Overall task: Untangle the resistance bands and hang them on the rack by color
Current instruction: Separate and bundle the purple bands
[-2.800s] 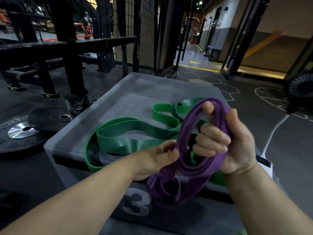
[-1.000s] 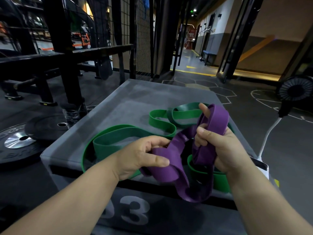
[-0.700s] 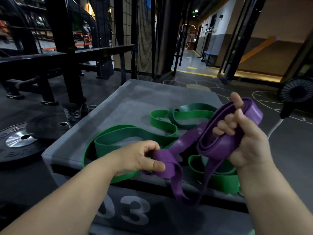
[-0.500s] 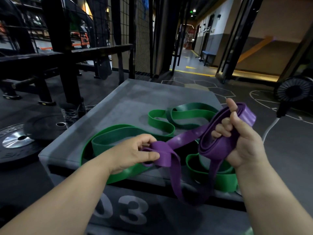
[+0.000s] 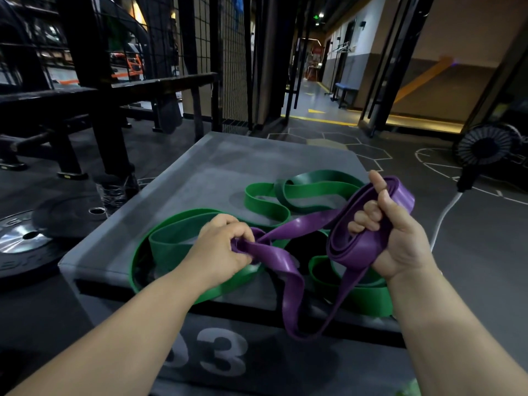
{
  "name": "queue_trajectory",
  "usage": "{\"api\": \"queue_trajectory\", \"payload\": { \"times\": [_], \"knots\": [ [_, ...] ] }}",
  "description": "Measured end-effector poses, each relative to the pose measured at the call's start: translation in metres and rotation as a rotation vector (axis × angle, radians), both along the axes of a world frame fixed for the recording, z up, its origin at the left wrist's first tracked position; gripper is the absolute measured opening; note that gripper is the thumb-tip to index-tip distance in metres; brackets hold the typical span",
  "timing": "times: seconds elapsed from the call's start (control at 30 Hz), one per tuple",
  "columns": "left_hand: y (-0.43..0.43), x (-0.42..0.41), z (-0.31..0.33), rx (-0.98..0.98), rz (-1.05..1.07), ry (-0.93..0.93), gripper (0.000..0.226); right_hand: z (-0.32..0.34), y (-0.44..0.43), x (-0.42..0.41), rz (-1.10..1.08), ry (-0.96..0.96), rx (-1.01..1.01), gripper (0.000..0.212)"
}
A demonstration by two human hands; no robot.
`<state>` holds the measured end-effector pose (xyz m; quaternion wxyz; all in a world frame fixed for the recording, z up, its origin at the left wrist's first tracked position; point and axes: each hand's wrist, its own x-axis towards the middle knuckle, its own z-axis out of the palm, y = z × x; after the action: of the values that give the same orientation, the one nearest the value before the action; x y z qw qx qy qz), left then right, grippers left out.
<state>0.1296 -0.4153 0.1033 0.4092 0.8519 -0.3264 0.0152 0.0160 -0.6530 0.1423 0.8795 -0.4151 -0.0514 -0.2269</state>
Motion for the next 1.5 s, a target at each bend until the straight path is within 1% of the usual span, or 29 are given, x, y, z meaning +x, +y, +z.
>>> {"api": "queue_trajectory", "payload": {
  "times": [0.13,0.23,0.3,0.33,0.4,0.47,0.5,0.57,0.6,0.63,0.7,0.73,0.83,0.87,0.93,1.0,1.07,1.2,1.23,1.3,1.4,1.47,1.5],
  "knots": [
    [0.002,-0.004,0.009,0.106,0.074,-0.119,0.042,0.001,-0.002,0.000,-0.003,-0.024,0.018,0.068],
    [0.001,-0.007,0.014,0.201,0.128,-0.224,0.029,0.001,0.000,0.001,-0.009,-0.024,0.011,0.063],
    [0.001,-0.006,0.012,0.244,0.127,-0.223,0.022,0.001,0.001,0.001,-0.011,-0.019,0.013,0.063],
    [0.001,-0.006,0.011,0.273,0.110,-0.189,0.025,0.001,0.001,0.001,-0.011,-0.015,0.016,0.064],
    [0.002,-0.004,0.007,0.285,0.055,-0.061,0.030,0.001,0.001,0.000,-0.008,-0.006,0.014,0.065],
    [0.004,-0.004,0.011,0.217,0.045,0.078,0.039,0.002,0.001,0.000,-0.004,0.000,0.003,0.066],
    [0.004,-0.005,0.014,0.192,0.056,0.122,0.050,0.002,0.001,0.000,-0.005,0.002,-0.001,0.067],
    [0.005,-0.004,0.020,0.204,0.100,0.132,0.071,0.003,0.000,-0.001,-0.018,-0.001,0.000,0.068],
    [0.005,-0.002,0.020,0.203,0.132,0.132,0.072,0.004,0.000,-0.002,-0.035,-0.001,0.006,0.067],
    [0.007,0.000,0.020,0.183,0.160,0.147,0.066,0.006,-0.001,-0.003,-0.056,0.003,0.010,0.062],
    [0.009,0.004,0.016,0.104,0.192,0.229,0.047,0.008,-0.001,-0.005,-0.112,0.017,0.019,0.044],
    [0.010,0.005,0.014,0.040,0.196,0.305,0.038,0.009,0.000,-0.005,-0.136,0.022,0.027,0.039],
    [0.010,0.005,0.016,-0.175,0.208,0.594,0.021,0.012,0.000,-0.007,-0.156,0.009,0.061,0.033],
    [0.010,0.006,0.018,-0.234,0.202,0.680,0.021,0.013,0.000,-0.007,-0.157,0.003,0.069,0.032],
    [0.011,0.007,0.019,-0.327,0.164,0.802,0.032,0.014,0.000,-0.008,-0.166,-0.003,0.071,0.033],
    [0.011,0.007,0.018,-0.354,0.127,0.846,0.036,0.015,-0.001,-0.008,-0.175,-0.009,0.075,0.036],
    [0.010,0.007,0.016,-0.359,0.100,0.871,0.033,0.015,-0.001,-0.009,-0.187,0.014,0.057,0.038],
    [0.003,0.001,0.012,-0.392,0.063,0.963,0.056,0.012,0.002,-0.006,-0.178,0.049,0.017,0.040],
    [0.000,-0.002,0.012,-0.405,0.070,0.989,0.057,0.011,0.003,-0.005,-0.170,0.053,0.009,0.041],
    [-0.007,-0.008,0.013,-0.423,0.108,1.028,0.052,0.009,0.006,-0.003,-0.161,0.065,-0.010,0.042],
    [-0.014,-0.012,0.013,-0.424,0.152,1.023,0.041,0.003,0.015,0.002,-0.158,0.108,-0.074,0.042],
    [-0.016,-0.012,0.014,-0.466,0.168,1.021,0.041,-0.001,0.024,0.007,-0.161,0.183,-0.155,0.041],
    [-0.016,-0.014,0.015,-0.491,0.162,1.024,0.040,-0.005,0.030,0.010,-0.163,0.249,-0.218,0.034]
  ]
}}
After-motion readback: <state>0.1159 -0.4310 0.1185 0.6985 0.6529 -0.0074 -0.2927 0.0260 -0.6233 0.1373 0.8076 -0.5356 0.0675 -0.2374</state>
